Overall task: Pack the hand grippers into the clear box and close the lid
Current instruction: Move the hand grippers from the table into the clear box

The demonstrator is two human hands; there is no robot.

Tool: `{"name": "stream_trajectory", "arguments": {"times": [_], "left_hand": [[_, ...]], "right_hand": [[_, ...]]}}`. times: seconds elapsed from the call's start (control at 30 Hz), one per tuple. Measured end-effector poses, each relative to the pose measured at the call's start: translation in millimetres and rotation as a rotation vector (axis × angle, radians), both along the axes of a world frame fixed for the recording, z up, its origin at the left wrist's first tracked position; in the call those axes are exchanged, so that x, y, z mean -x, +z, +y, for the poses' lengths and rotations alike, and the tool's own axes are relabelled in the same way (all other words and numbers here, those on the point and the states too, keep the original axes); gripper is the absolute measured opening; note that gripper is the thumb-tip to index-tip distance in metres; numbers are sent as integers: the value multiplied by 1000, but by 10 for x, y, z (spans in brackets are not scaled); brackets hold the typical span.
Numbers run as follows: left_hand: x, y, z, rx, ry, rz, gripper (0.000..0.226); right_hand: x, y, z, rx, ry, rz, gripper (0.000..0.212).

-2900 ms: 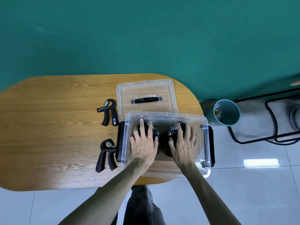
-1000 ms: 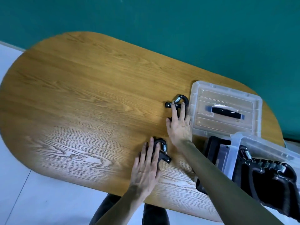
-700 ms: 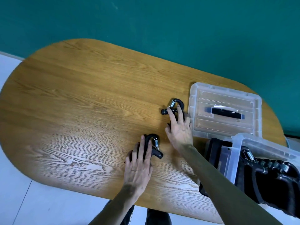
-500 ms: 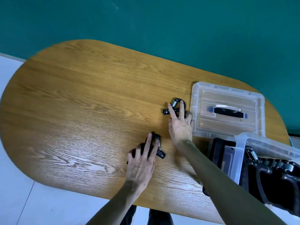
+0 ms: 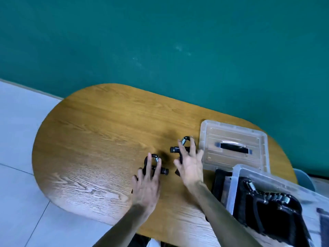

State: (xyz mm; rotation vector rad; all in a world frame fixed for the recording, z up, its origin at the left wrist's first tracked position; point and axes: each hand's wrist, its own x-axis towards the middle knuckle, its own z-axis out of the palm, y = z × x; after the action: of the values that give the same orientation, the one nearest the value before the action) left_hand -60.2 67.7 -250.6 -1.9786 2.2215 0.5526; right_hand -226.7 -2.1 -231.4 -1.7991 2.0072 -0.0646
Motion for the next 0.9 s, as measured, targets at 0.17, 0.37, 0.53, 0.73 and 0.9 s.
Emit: {"name": "stream_trajectory", "arguments": {"times": [0.17, 0.37, 0.53, 0.73, 0.9], "left_hand": [[211, 744, -265, 78, 75, -38, 83], [803, 1469, -250, 160, 66, -22, 78], [1387, 1750, -11, 161, 10, 39, 78], [2059, 1857, 263, 176, -106, 55, 75], [2569, 1735, 496, 174, -163, 87, 75]], "right_hand": [[58, 727, 130, 115, -13, -51, 65], [575, 1298, 510, 231, -118, -78, 64], [1241, 1555, 862, 242, -189, -28, 65], [1870, 1642, 1312, 305, -286, -7, 68], [2305, 1454, 1714, 267, -348, -14, 66]]}}
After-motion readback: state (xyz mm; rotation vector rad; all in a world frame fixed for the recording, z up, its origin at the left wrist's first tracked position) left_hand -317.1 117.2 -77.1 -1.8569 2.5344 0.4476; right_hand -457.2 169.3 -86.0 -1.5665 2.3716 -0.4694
